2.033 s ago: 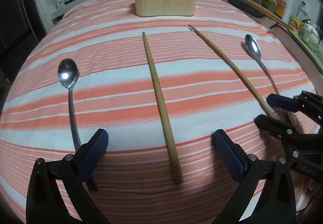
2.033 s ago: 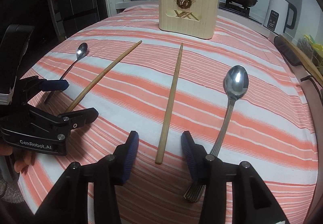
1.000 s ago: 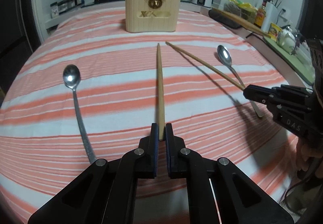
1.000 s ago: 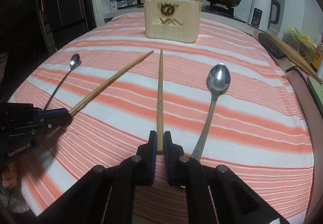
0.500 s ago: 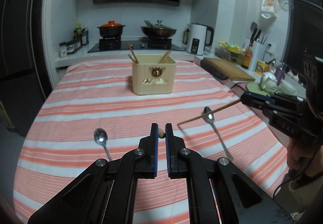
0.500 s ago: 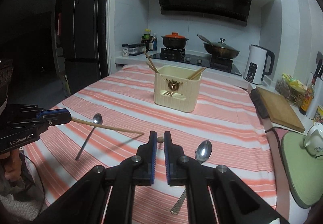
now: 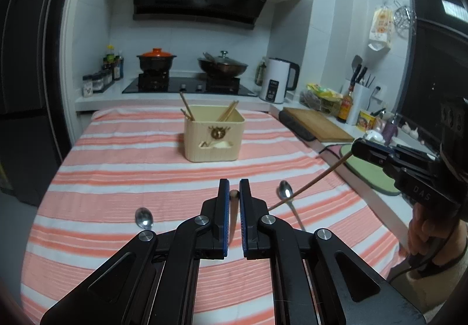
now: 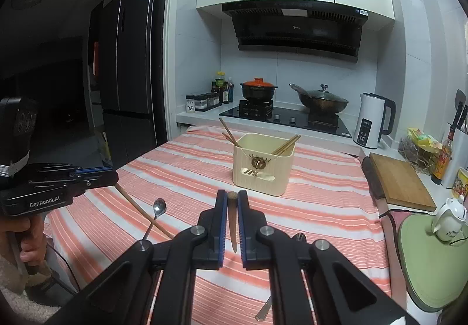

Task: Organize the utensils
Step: 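Lift and carry the held chopsticks with both tools toward the cream box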

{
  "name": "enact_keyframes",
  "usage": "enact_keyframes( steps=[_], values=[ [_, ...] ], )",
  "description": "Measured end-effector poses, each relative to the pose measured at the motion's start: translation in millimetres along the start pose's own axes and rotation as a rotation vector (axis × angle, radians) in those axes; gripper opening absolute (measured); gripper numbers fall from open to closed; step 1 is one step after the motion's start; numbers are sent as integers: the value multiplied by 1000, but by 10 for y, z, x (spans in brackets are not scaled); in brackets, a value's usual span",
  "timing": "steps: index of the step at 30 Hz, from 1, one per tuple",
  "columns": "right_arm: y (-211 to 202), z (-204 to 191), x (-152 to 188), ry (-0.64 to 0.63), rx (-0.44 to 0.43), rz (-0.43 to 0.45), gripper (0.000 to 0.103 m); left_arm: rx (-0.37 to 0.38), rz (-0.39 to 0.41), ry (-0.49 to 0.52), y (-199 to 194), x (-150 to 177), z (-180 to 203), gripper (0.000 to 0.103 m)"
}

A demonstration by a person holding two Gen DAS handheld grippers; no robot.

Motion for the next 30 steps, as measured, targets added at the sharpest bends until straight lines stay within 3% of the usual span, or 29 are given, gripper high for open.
enact_keyframes(
  steps=[16, 22, 30],
  values=[
    [97, 143, -214, 13, -16, -9, 7, 47, 22, -14, 264, -404, -88, 4],
    [270, 224, -610, 1, -10, 37, 7, 37, 107, 0, 351, -1043, -247, 4],
    [653, 345, -1509, 21, 5, 207, 7, -76, 226, -33, 845, -1883, -703, 4]
  ],
)
Point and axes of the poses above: each gripper's, at about its wrist camera, not at the fingertips, and y roughly the way its jaws point, z to its right, x to its underside, the point moved 3 cm from there along y, roughly the way its jaws point, and after that the axes turned 15 degrees about y, right-handed, at the moved point
